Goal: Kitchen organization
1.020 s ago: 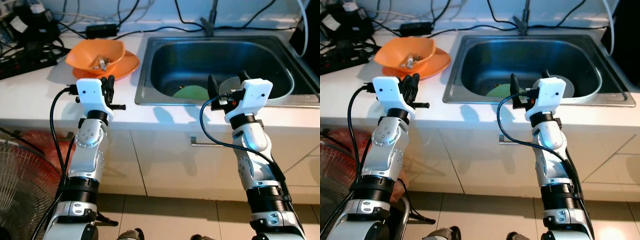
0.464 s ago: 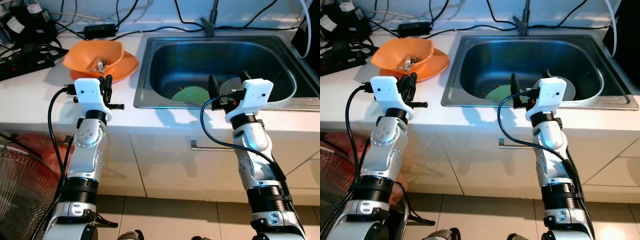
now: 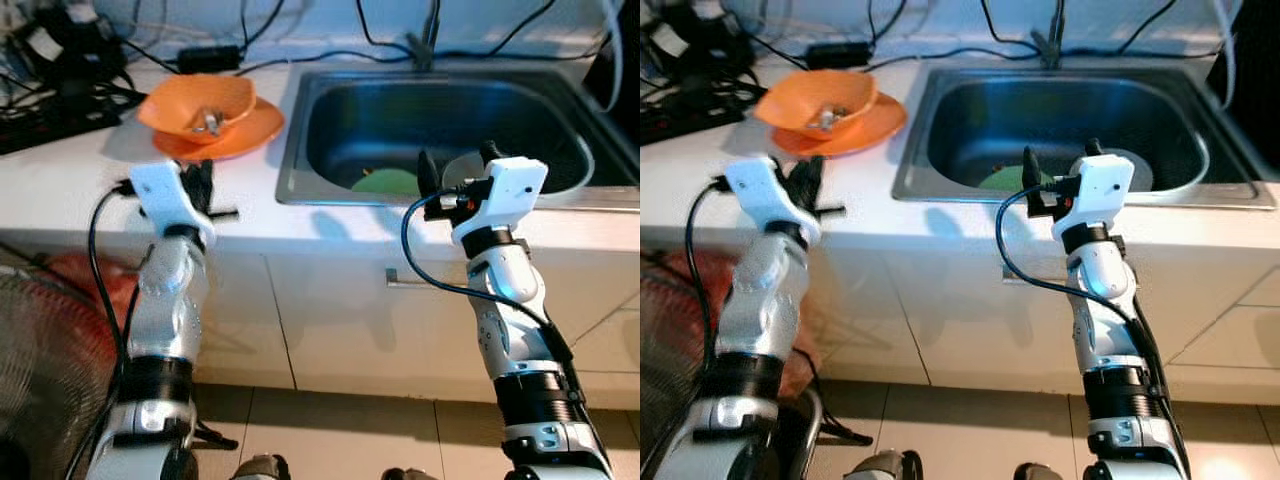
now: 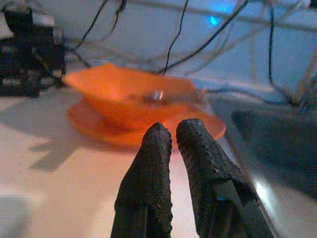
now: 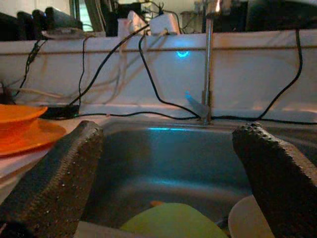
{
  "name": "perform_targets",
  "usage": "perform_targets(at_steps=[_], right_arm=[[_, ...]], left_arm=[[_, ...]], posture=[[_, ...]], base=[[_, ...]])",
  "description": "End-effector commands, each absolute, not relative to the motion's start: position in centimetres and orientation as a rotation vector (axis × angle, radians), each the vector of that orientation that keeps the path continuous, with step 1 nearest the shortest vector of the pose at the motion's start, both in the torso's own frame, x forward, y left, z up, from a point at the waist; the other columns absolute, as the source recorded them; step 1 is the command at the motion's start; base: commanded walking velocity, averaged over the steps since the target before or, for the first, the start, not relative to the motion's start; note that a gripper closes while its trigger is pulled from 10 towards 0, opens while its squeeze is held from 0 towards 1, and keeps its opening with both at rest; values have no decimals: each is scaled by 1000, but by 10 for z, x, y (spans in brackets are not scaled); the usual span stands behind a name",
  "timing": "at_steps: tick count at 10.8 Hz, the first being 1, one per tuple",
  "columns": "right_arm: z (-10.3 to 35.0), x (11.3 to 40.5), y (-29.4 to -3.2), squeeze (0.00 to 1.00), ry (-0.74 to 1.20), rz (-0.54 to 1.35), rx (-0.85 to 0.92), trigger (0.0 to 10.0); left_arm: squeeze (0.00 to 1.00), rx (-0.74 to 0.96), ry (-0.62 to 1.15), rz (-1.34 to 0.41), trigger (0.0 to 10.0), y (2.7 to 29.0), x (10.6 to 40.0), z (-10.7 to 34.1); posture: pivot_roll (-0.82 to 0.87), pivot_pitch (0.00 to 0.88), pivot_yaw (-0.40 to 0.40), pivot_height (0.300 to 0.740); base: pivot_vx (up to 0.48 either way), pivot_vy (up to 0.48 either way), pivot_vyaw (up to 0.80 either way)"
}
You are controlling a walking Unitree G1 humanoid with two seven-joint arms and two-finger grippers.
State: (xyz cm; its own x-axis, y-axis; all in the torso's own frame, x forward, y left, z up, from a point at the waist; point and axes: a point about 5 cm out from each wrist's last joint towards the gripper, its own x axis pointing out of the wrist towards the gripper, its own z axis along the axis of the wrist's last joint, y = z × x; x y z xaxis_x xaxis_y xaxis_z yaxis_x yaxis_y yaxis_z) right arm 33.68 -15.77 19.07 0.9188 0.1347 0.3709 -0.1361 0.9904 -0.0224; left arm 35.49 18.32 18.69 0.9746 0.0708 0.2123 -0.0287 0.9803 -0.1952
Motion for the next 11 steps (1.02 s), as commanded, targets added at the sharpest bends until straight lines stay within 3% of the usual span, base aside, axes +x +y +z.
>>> perform_targets(at_steps=[1, 11], right_arm=[[193, 337, -157, 0, -379, 143, 4, 10000], [191, 338, -156, 0, -369, 144, 5, 10000]], left_arm=[[0, -196, -225, 50, 10000, 185, 357, 193], [0, -187, -218, 53, 10000, 185, 356, 193]], posture=[[40, 105, 75, 740], [45, 107, 75, 740]], base=[[0, 0, 0], [0, 0, 0]])
